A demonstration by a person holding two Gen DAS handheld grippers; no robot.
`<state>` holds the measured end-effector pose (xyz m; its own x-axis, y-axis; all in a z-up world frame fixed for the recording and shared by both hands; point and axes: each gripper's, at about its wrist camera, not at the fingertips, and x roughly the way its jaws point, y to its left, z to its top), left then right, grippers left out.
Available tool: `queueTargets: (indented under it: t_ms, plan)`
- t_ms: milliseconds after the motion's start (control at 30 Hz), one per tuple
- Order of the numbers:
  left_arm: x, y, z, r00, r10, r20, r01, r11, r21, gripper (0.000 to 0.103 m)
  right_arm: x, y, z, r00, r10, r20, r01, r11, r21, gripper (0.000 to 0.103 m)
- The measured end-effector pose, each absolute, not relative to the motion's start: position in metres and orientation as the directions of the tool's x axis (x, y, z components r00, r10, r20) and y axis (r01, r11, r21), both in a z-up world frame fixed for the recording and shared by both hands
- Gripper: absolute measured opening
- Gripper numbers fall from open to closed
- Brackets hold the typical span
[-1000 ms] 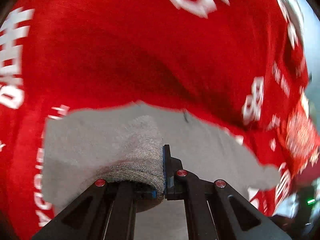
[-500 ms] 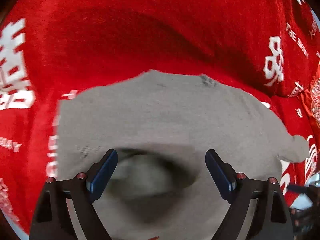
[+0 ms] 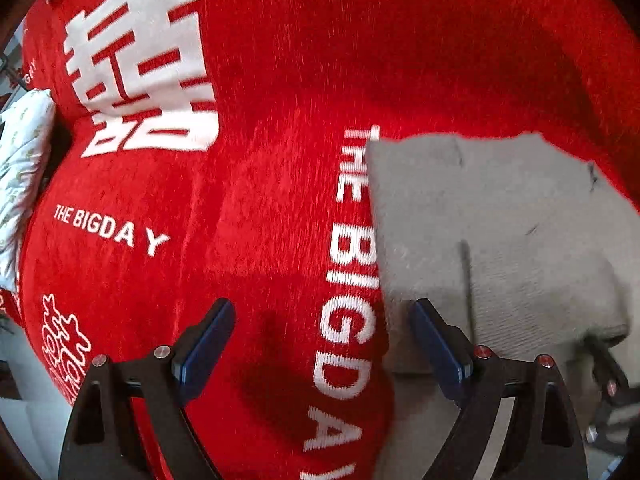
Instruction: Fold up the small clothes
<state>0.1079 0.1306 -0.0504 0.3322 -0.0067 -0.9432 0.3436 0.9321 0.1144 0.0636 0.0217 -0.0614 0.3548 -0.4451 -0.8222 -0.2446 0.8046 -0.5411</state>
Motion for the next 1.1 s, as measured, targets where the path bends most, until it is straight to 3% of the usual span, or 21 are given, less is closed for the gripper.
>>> queueTargets:
  t_ms: [67,133,200,333,367,400,467,600,867,933,967,1000,1067,1100]
  plan:
    - [0.106,0.128,-0.058,0.324,0.000,-0.946,0.345,0.931,0.119,0.090,0.066,0.002,-0.053,0.336,-0.411,-0.847,-0.151,0.865,-0.479,0.011]
    - [0.107,0.125,-0.059,0.332,0.001,-0.943,0.339,0.933,0.120,0.090,0.062,-0.036,-0.028,0.345,-0.328,-0.879,0.061,0.943,-0.328,0.011]
    - [0.109,0.123,-0.058,0.329,0.003,-0.944,0.341,0.932,0.122,0.090,0.046,-0.085,-0.011,0.370,-0.197,-0.908,0.292,0.952,-0.088,0.012]
    - [0.112,0.121,-0.060,0.318,-0.026,-0.948,0.370,0.924,0.099,0.090,-0.016,-0.163,-0.034,0.415,0.047,-0.908,0.641,0.694,0.329,0.016]
    - [0.113,0.119,-0.060,0.318,-0.025,-0.948,0.377,0.921,0.103,0.090,-0.031,-0.173,-0.042,0.424,0.082,-0.902,0.687,0.619,0.380,0.024]
    - [0.112,0.116,-0.061,0.325,-0.012,-0.946,0.382,0.916,0.120,0.090,-0.044,-0.182,-0.051,0.428,0.115,-0.897,0.727,0.545,0.417,0.039]
    - [0.111,0.113,-0.060,0.332,-0.002,-0.943,0.394,0.909,0.137,0.090,-0.068,-0.195,-0.061,0.471,0.150,-0.869,0.765,0.422,0.487,0.043]
    - [0.123,0.114,-0.056,0.293,-0.028,-0.956,0.387,0.918,0.092,0.090,-0.088,-0.211,-0.057,0.545,0.150,-0.825,0.769,0.304,0.563,0.064]
    - [0.186,0.089,-0.069,0.181,-0.113,-0.977,0.362,0.931,-0.041,0.090,-0.091,-0.226,-0.059,0.534,0.159,-0.830,0.778,0.293,0.556,0.064]
    - [0.196,0.080,-0.079,0.156,-0.122,-0.980,0.356,0.932,-0.059,0.090,-0.079,-0.225,-0.061,0.507,0.160,-0.847,0.784,0.322,0.530,0.057]
    - [0.197,0.079,-0.080,0.152,-0.136,-0.979,0.355,0.932,-0.074,0.079,-0.072,-0.223,-0.061,0.492,0.161,-0.855,0.782,0.349,0.516,0.024]
    - [0.198,0.077,-0.079,0.137,-0.184,-0.973,0.358,0.925,-0.124,0.046,-0.063,-0.221,-0.060,0.478,0.172,-0.861,0.772,0.384,0.506,0.008]
    - [0.199,0.074,-0.076,0.117,-0.248,-0.962,0.368,0.910,-0.190,0.015,-0.050,-0.219,-0.053,0.482,0.185,-0.856,0.738,0.440,0.511,0.008]
    - [0.198,0.073,-0.072,0.131,-0.249,-0.960,0.379,0.907,-0.184,0.013,-0.043,-0.218,-0.047,0.499,0.183,-0.847,0.712,0.470,0.521,0.008]
